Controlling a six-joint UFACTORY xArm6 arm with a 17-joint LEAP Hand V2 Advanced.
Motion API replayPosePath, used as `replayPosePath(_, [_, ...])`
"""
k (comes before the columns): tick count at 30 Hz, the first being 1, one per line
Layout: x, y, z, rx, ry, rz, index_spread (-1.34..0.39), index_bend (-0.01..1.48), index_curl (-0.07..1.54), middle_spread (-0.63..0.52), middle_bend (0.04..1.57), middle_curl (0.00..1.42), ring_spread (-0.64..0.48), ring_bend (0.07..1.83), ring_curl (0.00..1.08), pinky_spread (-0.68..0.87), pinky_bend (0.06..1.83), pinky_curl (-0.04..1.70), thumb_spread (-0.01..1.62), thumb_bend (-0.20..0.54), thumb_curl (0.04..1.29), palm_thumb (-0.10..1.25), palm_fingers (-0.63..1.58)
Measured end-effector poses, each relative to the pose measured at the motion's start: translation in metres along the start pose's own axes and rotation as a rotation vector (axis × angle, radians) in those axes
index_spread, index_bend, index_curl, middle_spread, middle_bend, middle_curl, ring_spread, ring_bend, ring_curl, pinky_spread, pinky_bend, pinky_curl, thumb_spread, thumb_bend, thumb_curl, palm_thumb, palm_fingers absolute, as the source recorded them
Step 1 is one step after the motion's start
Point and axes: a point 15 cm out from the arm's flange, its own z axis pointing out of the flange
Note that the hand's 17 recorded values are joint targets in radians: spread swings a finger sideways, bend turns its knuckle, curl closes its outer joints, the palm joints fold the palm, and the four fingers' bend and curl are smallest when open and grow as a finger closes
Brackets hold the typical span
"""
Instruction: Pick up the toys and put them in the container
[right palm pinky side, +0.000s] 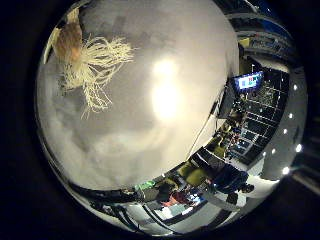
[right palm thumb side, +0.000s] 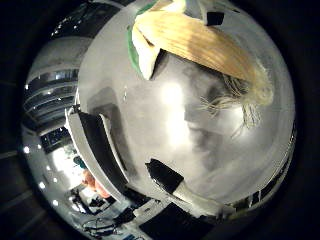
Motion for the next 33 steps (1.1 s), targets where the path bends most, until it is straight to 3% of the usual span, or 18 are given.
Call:
replayPosePath(9, [-0.008, -0.024, 0.003, 0.091, -0.003, 0.02, -0.13, 0.36, 0.41, 0.22, 0.17, 0.23, 0.28, 0.19, 0.22, 0.52, 0.46, 0.27, 0.96, -0.021, 0.31, 0.53, 0.18])
replayPosePath(14, [0.001, -0.033, 0.008, 0.121, -0.005, 0.036, -0.25, 0.67, 0.49, 0.1, 0.22, 0.27, 0.24, 0.15, 0.17, 0.53, 0.33, 0.23, 0.95, -0.004, 0.34, 0.69, 0.39])
replayPosePath(18, [0.019, -0.036, 0.004, 0.137, -0.005, 0.052, -0.37, 0.99, 0.59, -0.12, 0.44, 0.35, 0.09, 0.14, 0.11, 0.53, 0.18, 0.18, 0.91, 0.057, 0.4, 0.99, 0.61])
replayPosePath(23, [0.036, -0.032, -0.011, 0.134, 0.012, 0.038, -0.39, 1.05, 0.61, -0.28, 0.59, 0.41, -0.05, 0.17, 0.08, 0.5, 0.18, 0.15, 0.88, 0.001, 0.43, 1.06, 0.63])
replayPosePath(33, [0.079, 0.007, -0.053, 0.042, 0.026, 0.002, -0.39, 1.08, 0.6, -0.35, 0.64, 0.45, -0.11, 0.18, 0.08, 0.44, 0.19, 0.14, 0.87, -0.023, 0.47, 1.06, 0.59])
